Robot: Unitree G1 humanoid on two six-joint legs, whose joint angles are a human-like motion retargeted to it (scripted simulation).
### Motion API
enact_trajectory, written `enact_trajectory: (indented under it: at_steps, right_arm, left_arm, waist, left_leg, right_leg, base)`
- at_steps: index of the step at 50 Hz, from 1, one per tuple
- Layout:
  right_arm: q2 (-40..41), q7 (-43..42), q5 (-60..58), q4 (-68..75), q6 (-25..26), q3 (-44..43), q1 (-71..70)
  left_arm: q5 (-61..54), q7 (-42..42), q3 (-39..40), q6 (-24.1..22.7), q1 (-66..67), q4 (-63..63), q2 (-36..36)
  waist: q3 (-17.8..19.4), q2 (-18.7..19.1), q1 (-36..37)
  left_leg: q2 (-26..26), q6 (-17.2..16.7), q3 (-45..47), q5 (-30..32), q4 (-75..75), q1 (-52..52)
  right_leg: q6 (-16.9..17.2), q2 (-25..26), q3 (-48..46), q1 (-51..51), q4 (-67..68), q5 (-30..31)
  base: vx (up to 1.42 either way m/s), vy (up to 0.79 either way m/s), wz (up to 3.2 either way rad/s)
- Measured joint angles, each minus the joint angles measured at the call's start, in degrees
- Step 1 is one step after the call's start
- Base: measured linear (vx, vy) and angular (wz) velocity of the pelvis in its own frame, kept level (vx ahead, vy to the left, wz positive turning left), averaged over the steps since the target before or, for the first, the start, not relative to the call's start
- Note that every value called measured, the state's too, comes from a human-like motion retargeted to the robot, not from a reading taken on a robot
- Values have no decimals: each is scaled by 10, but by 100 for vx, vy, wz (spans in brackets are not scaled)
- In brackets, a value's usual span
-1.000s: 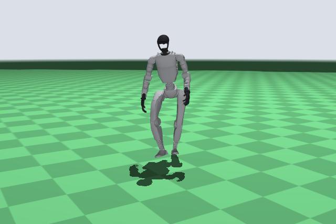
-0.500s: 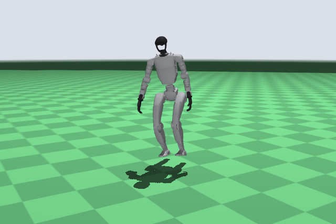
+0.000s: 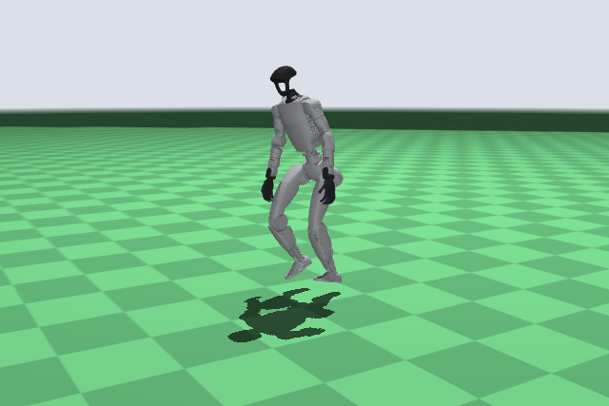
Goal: Walk
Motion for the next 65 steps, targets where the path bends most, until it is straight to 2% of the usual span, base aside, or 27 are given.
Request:
enact_trajectory:
  at_steps: [6,13,16,19,23,27,30,31,33,37,42,46,50,52,54,57,59,60,63,65]
  right_arm:
    - [8,-20,1,7,-10,-6,5]
    - [17,-42,10,12,-21,-22,27]
    - [15,-51,20,12,-24,-28,32]
    - [12,-57,33,15,-28,-29,32]
    - [4,-61,51,19,-32,-26,31]
    - [-6,-58,67,21,-34,-21,30]
    - [-14,-54,75,10,-33,-19,33]
    - [-17,-53,76,5,-32,-20,34]
    - [-23,-52,75,-5,-30,-21,37]
    - [-30,-51,66,-29,-31,-24,44]
    - [-30,-60,53,-60,-43,-24,50]
    - [-22,-75,38,-78,-57,-18,48]
    - [-13,-86,13,-88,-63,-17,41]
    - [-8,-87,3,-88,-63,-16,39]
    - [-1,-88,-2,-86,-62,-14,42]
    - [11,-86,-7,-75,-58,-10,53]
    - [19,-74,-10,-59,-51,-8,61]
    - [24,-67,-13,-52,-49,-6,66]
    - [36,-31,-19,-34,-40,-1,77]
    - [42,-10,-24,-27,-35,2,78]
  left_arm:
    - [25,20,-2,-18,-5,-34,4]
    - [76,22,-34,-41,-20,-78,-22]
    - [94,15,-54,-44,-31,-80,-38]
    - [103,3,-70,-42,-43,-71,-53]
    - [100,-16,-86,-36,-53,-48,-65]
    - [80,-30,-88,-32,-55,-26,-68]
    - [72,-39,-83,-29,-50,-24,-63]
    - [71,-42,-80,-28,-48,-27,-61]
    - [72,-45,-74,-26,-44,-34,-55]
    - [81,-41,-61,-28,-30,-54,-44]
    - [84,-25,-46,-36,0,-68,-40]
    - [92,-10,-38,-40,18,-59,-44]
    - [108,1,-32,-39,27,-42,-50]
    - [109,3,-28,-39,32,-37,-53]
    - [103,5,-26,-39,40,-33,-57]
    - [89,6,-24,-38,50,-25,-66]
    - [73,-1,-26,-36,50,-13,-66]
    - [66,-4,-27,-35,51,-7,-67]
    - [54,-20,-27,-33,51,1,-68]
    - [50,-28,-25,-32,47,-2,-64]
  waist:
    - [0,10,-8]
    - [-7,9,-19]
    - [-13,5,-34]
    - [-12,6,-53]
    - [1,26,-60]
    - [18,49,-44]
    - [24,61,-17]
    - [24,61,-8]
    - [23,56,11]
    - [25,32,46]
    - [45,7,75]
    - [62,-5,81]
    - [61,-12,77]
    - [55,-15,78]
    - [50,-18,84]
    - [43,-30,89]
    - [44,-47,92]
    - [43,-55,90]
    - [40,-80,78]
    - [40,-90,68]
  left_leg:
    - [47,-1,55,-25,-39,47]
    - [63,1,116,-45,-82,108]
    - [56,3,135,-55,-98,137]
    - [55,0,152,-61,-106,171]
    - [95,-31,167,-41,-45,204]
    - [173,-68,157,91,108,195]
    - [225,-72,122,203,265,142]
    - [234,-68,109,223,309,120]
    - [240,-55,87,240,384,74]
    - [212,-36,61,201,447,-15]
    - [169,-42,62,167,351,-84]
    - [147,-68,78,186,182,-104]
    - [121,-87,96,216,-23,-108]
    - [114,-84,104,218,-79,-109]
    - [115,-74,107,219,-65,-120]
    - [104,-51,107,238,6,-133]
    - [84,-31,109,238,49,-127]
    - [71,-20,109,233,67,-124]
    - [21,12,107,204,90,-109]
    - [-6,27,101,183,90,-93]
  right_leg:
    - [-4,-77,-77,-37,-116,46]
    - [16,-127,-136,-49,-262,125]
    - [10,-147,-144,-54,-256,127]
    - [-8,-154,-141,-50,-227,93]
    - [-41,-111,-137,-16,-200,30]
    - [-79,-33,-137,38,-215,-2]
    - [-108,32,-137,85,-242,-23]
    - [-113,50,-133,102,-253,-30]
    - [-118,79,-122,137,-273,-43]
    - [-115,110,-82,212,-307,-73]
    - [-112,120,-27,318,-315,-132]
    - [-113,107,0,399,-310,-182]
    - [-99,88,3,461,-312,-212]
    - [-90,81,-1,483,-303,-221]
    - [-84,73,-9,499,-280,-223]
    - [-67,56,-6,518,-227,-202]
    - [-45,39,2,529,-181,-152]
    - [-30,29,4,527,-149,-114]
    - [13,-3,10,481,-29,59]
    - [18,-24,4,433,46,129]
  base:
    - [26,2,-107]
    - [28,-5,-66]
    - [35,-13,-21]
    - [40,-18,-23]
    - [45,-21,-81]
    - [45,-22,-127]
    - [45,-17,-137]
    - [47,-12,-122]
    - [48,-9,-103]
    - [51,-3,-84]
    - [53,2,-67]
    - [54,5,-31]
    - [56,11,15]
    - [62,14,14]
    - [69,16,-7]
    - [76,17,9]
    - [79,16,31]
    - [77,14,58]
    - [76,11,77]
    - [73,7,76]
